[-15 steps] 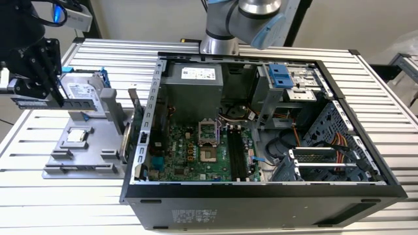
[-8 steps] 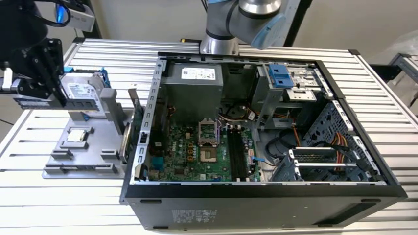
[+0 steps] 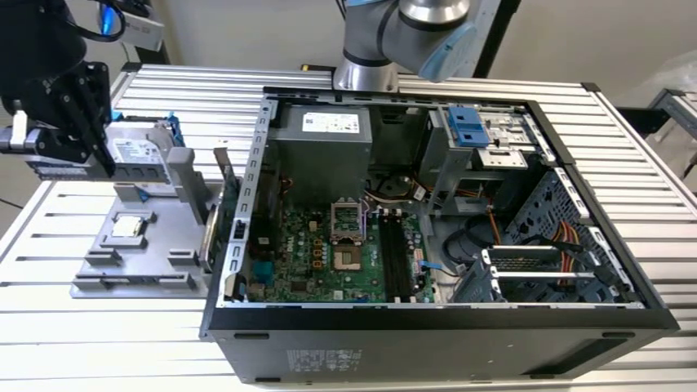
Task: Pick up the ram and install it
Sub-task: 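Pick up the ram and move it above insertion slot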
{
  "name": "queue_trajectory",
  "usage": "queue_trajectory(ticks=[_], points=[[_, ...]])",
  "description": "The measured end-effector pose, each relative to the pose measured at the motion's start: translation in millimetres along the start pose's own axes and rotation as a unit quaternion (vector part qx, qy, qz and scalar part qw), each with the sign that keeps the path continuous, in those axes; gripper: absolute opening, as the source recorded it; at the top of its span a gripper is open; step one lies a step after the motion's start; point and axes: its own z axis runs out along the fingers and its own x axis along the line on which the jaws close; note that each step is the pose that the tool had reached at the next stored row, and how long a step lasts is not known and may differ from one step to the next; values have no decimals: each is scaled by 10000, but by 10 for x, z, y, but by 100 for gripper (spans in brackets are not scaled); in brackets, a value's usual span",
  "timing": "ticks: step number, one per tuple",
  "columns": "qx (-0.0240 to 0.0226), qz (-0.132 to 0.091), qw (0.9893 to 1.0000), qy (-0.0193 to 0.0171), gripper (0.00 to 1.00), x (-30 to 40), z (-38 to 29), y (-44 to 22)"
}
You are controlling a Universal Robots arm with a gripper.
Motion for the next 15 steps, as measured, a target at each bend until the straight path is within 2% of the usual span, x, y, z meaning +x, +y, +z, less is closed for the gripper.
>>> queue_trajectory(ticks=[7, 15], points=[[-16, 0, 10000, 0, 0, -1, -41, -56], [-18, 0, 10000, 5, 0, -2, -46, -134]])
